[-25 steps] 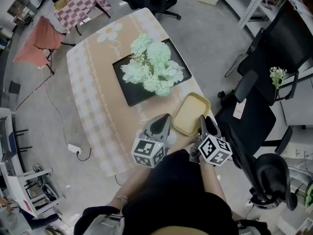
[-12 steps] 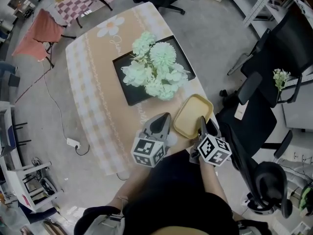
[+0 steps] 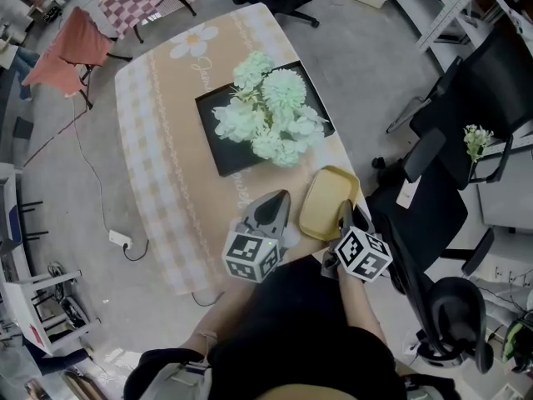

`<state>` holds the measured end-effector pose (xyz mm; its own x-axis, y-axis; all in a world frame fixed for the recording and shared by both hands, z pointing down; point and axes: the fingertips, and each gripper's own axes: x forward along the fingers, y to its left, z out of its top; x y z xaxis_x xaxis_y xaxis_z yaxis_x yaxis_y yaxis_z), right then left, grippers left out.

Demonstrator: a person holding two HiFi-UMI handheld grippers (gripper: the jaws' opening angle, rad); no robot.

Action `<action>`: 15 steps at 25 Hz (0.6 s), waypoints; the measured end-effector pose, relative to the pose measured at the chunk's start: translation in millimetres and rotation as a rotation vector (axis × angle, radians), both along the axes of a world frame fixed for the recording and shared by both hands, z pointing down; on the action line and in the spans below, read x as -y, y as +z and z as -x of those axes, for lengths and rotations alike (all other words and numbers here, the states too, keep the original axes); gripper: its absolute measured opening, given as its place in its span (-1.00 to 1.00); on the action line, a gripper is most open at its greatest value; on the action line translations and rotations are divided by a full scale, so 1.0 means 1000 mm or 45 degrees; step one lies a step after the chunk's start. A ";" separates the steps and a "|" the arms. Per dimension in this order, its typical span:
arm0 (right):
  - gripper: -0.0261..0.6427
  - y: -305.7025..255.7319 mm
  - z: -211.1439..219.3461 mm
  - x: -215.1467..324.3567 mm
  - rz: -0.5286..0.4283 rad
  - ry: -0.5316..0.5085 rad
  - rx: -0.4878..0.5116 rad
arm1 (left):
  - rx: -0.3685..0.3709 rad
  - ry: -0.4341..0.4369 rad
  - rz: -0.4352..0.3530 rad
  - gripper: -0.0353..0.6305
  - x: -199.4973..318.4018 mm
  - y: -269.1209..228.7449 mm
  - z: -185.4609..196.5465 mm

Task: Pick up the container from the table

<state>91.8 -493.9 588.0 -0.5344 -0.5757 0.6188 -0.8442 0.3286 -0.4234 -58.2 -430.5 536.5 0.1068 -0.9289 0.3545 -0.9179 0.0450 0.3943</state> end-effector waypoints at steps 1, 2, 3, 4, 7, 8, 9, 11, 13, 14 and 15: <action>-0.85 -0.001 0.001 0.000 -0.003 -0.003 0.009 | 0.002 0.002 -0.005 -0.87 0.001 -0.001 0.000; -0.85 -0.002 0.001 0.000 -0.007 -0.006 0.019 | 0.003 0.006 -0.009 -0.87 0.002 -0.002 -0.001; -0.86 -0.003 0.001 0.000 -0.011 -0.010 0.027 | 0.002 0.013 -0.014 -0.87 0.003 -0.003 -0.002; -0.86 -0.005 0.001 -0.001 -0.015 -0.014 0.034 | 0.001 0.021 -0.018 -0.87 0.004 -0.004 -0.004; -0.86 -0.012 0.001 -0.002 -0.032 -0.021 0.057 | 0.004 0.043 -0.022 -0.87 0.003 -0.006 -0.010; -0.86 -0.014 0.001 -0.002 -0.038 -0.020 0.067 | 0.007 0.046 -0.024 -0.87 0.003 -0.007 -0.011; -0.86 -0.016 0.001 -0.003 -0.044 -0.018 0.074 | 0.012 0.048 -0.029 -0.87 0.002 -0.008 -0.011; -0.87 -0.017 -0.001 -0.004 -0.054 -0.013 0.077 | 0.021 0.050 -0.042 -0.87 0.001 -0.011 -0.011; -0.87 -0.019 -0.003 -0.007 -0.063 -0.012 0.074 | 0.028 0.044 -0.052 -0.87 -0.003 -0.013 -0.011; -0.87 -0.020 -0.003 -0.008 -0.068 -0.014 0.076 | 0.031 0.039 -0.055 -0.87 -0.006 -0.015 -0.010; -0.87 -0.022 -0.003 -0.010 -0.073 -0.018 0.081 | 0.033 0.033 -0.059 -0.87 -0.009 -0.016 -0.010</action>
<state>94.5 -484.1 566.4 -0.5798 -0.6014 0.5497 -0.8114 0.3654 -0.4561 -48.2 -421.6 520.4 0.1225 -0.9415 0.3139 -0.9285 0.0029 0.3713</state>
